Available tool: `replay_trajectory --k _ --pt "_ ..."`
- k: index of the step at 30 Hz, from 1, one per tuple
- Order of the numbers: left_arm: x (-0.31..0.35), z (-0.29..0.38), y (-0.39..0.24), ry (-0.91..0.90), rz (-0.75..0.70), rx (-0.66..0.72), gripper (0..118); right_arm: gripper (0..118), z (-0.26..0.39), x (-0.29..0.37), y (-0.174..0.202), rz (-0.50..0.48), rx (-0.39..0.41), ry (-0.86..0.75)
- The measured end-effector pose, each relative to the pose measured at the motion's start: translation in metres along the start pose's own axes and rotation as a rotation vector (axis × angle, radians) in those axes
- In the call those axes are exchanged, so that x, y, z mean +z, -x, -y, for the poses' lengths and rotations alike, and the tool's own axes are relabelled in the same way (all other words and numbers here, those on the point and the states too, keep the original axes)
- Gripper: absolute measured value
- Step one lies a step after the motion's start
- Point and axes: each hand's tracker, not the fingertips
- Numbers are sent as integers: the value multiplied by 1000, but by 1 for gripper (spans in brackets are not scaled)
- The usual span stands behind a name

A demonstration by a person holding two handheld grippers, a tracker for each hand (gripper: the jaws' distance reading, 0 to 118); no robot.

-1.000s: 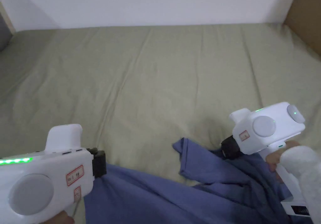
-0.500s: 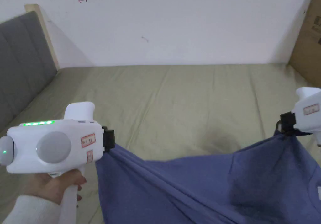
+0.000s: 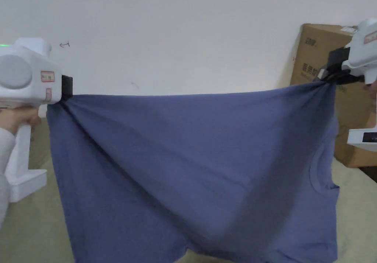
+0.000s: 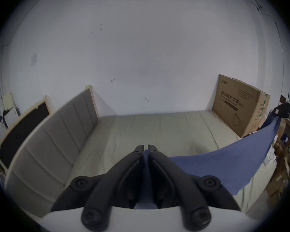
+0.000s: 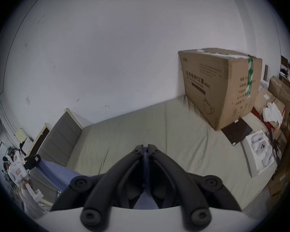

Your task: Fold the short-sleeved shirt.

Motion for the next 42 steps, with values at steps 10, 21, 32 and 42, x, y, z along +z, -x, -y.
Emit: replay_trajectory --k 10,21,32,42 --pt "-38 -119 34 -60 -109 -37 1 3 -106 -31 77 -13 5 -103" --pt "-62 -169 73 -209 -147 -34 1 3 -146 -39 128 -68 12 -225" --pt "-208 -4 50 80 -127 -26 1 3 -29 -243 71 89 -13 116" --pt "-346 239 44 533 -139 42 1 3 189 -412 -15 283 -126 553"
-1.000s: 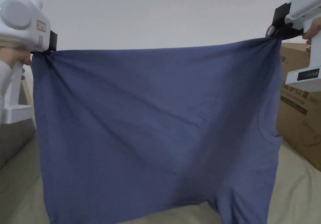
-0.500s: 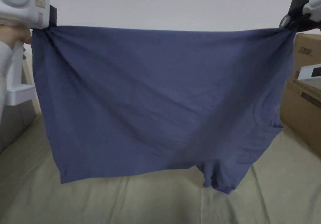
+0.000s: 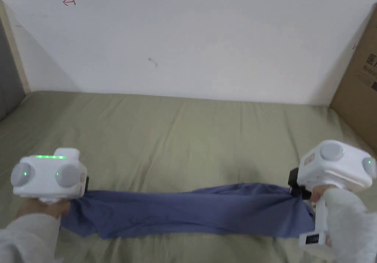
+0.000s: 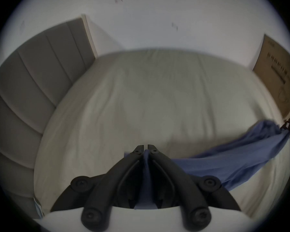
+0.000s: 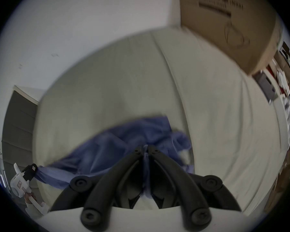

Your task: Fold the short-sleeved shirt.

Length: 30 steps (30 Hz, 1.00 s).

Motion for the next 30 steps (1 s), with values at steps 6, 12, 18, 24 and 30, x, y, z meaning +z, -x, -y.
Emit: replay_trajectory --k 6,12,18,24,30 --pt "29 3 21 -91 30 -14 1 3 21 28 -15 -70 18 -40" --pt "126 68 40 -167 69 -44 1 3 94 116 -51 -134 86 -118" --pt "206 185 66 -179 83 -66 1 3 225 171 -103 -144 116 -113" --pt "250 302 89 -117 99 -57 1 3 357 178 -155 -151 75 -46" --pt "268 354 97 -89 119 -32 2 3 416 181 -175 -157 98 -28"
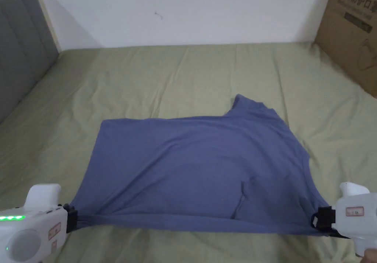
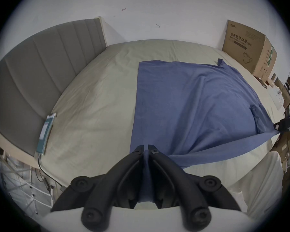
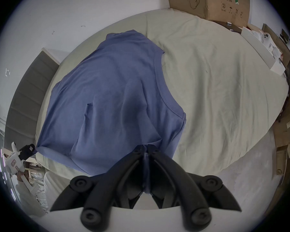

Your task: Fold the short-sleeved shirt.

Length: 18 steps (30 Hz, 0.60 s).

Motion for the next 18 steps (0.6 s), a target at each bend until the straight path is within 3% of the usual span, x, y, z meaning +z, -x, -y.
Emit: replay_trajectory --k 1,2,3,4,5,6,8,9,10,11,12,13,14,18 --pt "2 5 0 -15 1 15 5 3 2 2 1 -2 4 -24" --pt "4 7 0 -16 4 15 25 6 1 3 3 -13 0 -42" --pt "5 9 -1 -1 -13 5 60 15 -1 5 5 -13 -10 -57" --pt "6 11 1 14 -28 -3 93 39 -1 8 8 -5 -19 -77" --pt "11 14 2 12 -22 1 112 81 -2 11 10 -7 -11 -85" --pt "20 18 4 -8 -11 7 110 94 -1 16 12 -16 4 -101" --pt "39 25 7 -38 12 24 106 94 2 30 16 -42 19 -170" --pt "49 28 6 -34 33 38 97 94 5 36 19 -37 27 -182" --pt "58 33 6 -42 74 67 77 93 11 44 23 -38 53 -198" --pt "65 38 6 -65 90 81 30 84 18 50 25 -38 80 -219" --pt "70 44 4 -64 82 67 0 56 26 55 30 -26 104 -232" --pt "72 49 1 -65 66 61 0 16 33 59 34 -5 111 -241" --pt "78 58 -3 -80 60 53 0 1 41 58 36 24 113 -223" --pt "70 74 -1 -76 58 61 0 1 63 56 31 -20 79 -190"
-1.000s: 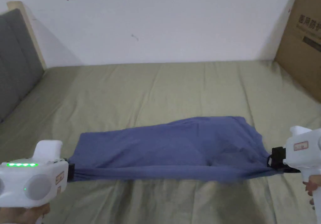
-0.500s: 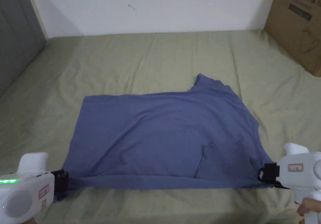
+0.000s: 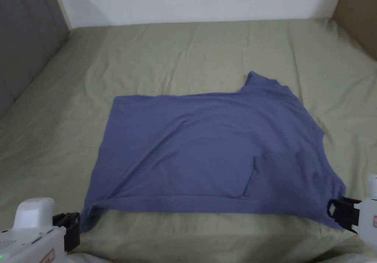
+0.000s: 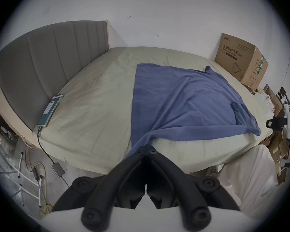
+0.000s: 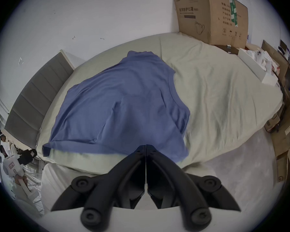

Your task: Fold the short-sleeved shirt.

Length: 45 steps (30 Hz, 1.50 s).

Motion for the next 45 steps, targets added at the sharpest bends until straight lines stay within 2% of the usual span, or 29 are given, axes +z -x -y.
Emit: replay_trajectory --k 1,2,4,5,7,10,11,12,13,14,15,16,19,20,21,22,23,24,28,33,34,37,40,41,42,43,44,45 --pt "-3 0 -1 12 -13 -33 13 1 4 0 0 17 8 6" --pt "-5 -1 -3 8 -20 -50 35 1 7 -2 -2 19 14 11" --pt "-20 -9 2 54 -1 -44 46 1 9 -6 -8 28 0 22" --pt "-26 -13 1 77 21 -1 58 1 9 -9 -11 25 -16 34" --pt "-43 -19 4 74 36 -1 75 1 9 -13 -15 27 -34 46" --pt "-74 -24 0 175 23 -16 73 1 8 -16 -17 37 -32 45" --pt "-87 -24 2 235 46 -4 63 1 7 -18 -18 27 -19 49" --pt "-92 -24 2 280 54 11 42 2 6 -21 -19 22 -10 46" --pt "-95 -23 0 279 78 10 11 13 6 -23 -20 19 -6 44" --pt "-92 -23 -1 245 67 -4 4 53 3 -28 -20 24 8 52" --pt "-88 -25 3 251 67 0 4 85 1 -34 -20 43 15 65" --pt "-86 -28 5 249 76 9 3 99 0 -40 -20 70 37 81" --pt "-78 -32 5 225 75 31 3 98 -5 -66 -26 76 124 93" --pt "-77 -33 3 220 74 28 3 87 -6 -80 -26 136 151 158" --pt "-76 -34 2 216 71 22 3 48 -7 -91 -30 151 145 233" --pt "-76 -35 0 219 68 14 3 24 -6 -95 -35 113 126 254" --pt "-71 -35 0 216 64 8 3 23 -8 -91 -36 131 75 196" --pt "-68 -35 -2 208 59 6 3 17 -12 -81 -35 90 88 201" --pt "-57 -45 -2 194 67 1 3 12 -19 -64 -26 91 136 168" --pt "-50 -86 -7 156 55 -73 3 12 -64 -53 -20 15 36 112" --pt "-53 -99 -9 143 46 -85 3 12 -77 -54 -20 19 0 66" --pt "-80 -136 -12 134 25 -141 3 12 -122 -76 -16 49 -66 64" --pt "-134 -165 -14 182 59 -136 3 12 -159 -127 -13 94 -82 111" --pt "-154 -171 -14 215 63 -130 4 12 -166 -143 -7 95 -60 149" --pt "-170 -174 -15 222 44 -124 10 13 -170 -158 -4 99 -55 169" --pt "-182 -175 -15 251 23 -117 33 25 -172 -169 -1 125 -50 190" --pt "-188 -177 -14 276 -11 -105 78 60 -174 -176 1 164 -30 215" --pt "-191 -177 -12 271 4 -99 105 86 -176 -178 2 196 -30 226"
